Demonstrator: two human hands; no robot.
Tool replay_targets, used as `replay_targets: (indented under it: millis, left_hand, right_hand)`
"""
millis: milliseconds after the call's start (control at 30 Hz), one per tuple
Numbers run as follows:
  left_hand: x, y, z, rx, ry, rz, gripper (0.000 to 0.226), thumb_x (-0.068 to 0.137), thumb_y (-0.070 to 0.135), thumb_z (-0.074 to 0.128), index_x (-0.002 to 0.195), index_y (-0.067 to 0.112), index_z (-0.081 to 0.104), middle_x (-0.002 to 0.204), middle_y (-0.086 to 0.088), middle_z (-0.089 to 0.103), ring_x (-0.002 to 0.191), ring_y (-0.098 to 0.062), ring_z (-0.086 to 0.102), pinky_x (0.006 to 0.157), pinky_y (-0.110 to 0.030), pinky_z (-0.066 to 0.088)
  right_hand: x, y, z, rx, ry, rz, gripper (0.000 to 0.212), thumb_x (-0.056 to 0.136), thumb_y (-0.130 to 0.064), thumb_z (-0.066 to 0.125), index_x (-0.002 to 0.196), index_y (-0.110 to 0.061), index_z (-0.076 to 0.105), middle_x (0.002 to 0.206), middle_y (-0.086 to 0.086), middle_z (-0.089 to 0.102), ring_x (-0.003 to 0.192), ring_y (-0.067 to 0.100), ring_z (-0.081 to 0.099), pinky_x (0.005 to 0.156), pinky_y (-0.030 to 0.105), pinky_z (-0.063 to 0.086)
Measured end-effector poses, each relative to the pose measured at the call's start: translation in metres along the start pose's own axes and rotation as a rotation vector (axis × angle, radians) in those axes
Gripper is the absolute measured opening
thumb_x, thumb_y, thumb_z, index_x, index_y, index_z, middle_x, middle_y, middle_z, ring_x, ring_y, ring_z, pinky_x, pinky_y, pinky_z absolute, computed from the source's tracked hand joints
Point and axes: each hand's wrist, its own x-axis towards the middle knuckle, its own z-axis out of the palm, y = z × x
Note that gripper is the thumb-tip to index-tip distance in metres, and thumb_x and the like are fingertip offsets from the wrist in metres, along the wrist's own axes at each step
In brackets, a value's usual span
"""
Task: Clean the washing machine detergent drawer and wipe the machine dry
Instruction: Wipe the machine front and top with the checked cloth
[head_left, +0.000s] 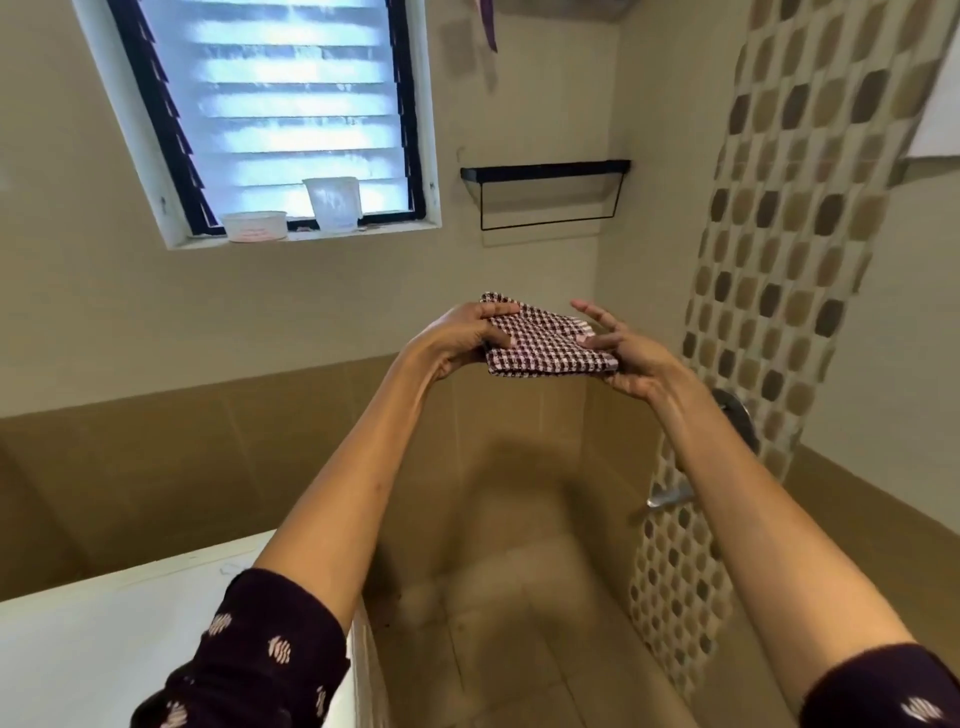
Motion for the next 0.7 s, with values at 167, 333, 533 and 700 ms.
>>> replay_targets:
  millis: [167,333,533,700]
  left_hand:
    - [0.05,-0.007,-0.017,-0.207,0.146,0.059,0.048,0.084,-0.014,0.052,0.129,-0.002,0.049,0.116,-0.014,0.06,0.087,-0.017,0.064,0.07,-0.022,0.058]
    - [0.12,-0.003,-0.029,-0.264,0.266,0.108,0.044,0.086,-0.011,0.053,0.129,-0.004,0.048,0.098,-0.009,0.064,0.08,-0.015,0.064,0.064,-0.02,0.058]
    - [0.231,0.025,-0.051,-0.071,0.323,0.134,0.064,0.081,-0.006,0.062,0.139,0.01,0.04,0.122,-0.011,0.057,0.091,-0.019,0.063,0.088,-0.036,0.054]
    - [0.339,0.071,-0.075,-0.049,0.389,0.181,0.06,0.082,-0.01,0.058,0.137,0.006,0.041,0.128,-0.013,0.054,0.095,-0.019,0.06,0.084,-0.032,0.054]
  right_hand:
    - [0.064,-0.012,-0.014,-0.109,0.008,-0.063,0.044,0.087,0.015,0.039,0.124,-0.007,0.053,0.111,0.009,0.06,0.076,0.014,0.069,0.059,0.022,0.058]
    - [0.135,-0.034,-0.031,-0.137,-0.014,-0.149,0.043,0.088,0.013,0.041,0.124,-0.005,0.054,0.106,0.008,0.063,0.079,0.014,0.068,0.058,0.021,0.056]
    - [0.253,-0.089,-0.052,-0.237,-0.018,-0.264,0.04,0.085,0.016,0.04,0.12,0.002,0.055,0.099,0.009,0.063,0.081,0.016,0.062,0.061,0.019,0.056]
    - [0.365,-0.15,-0.058,-0.388,0.034,-0.366,0.035,0.085,0.017,0.041,0.11,0.0,0.059,0.086,0.006,0.062,0.076,0.015,0.06,0.061,0.018,0.053]
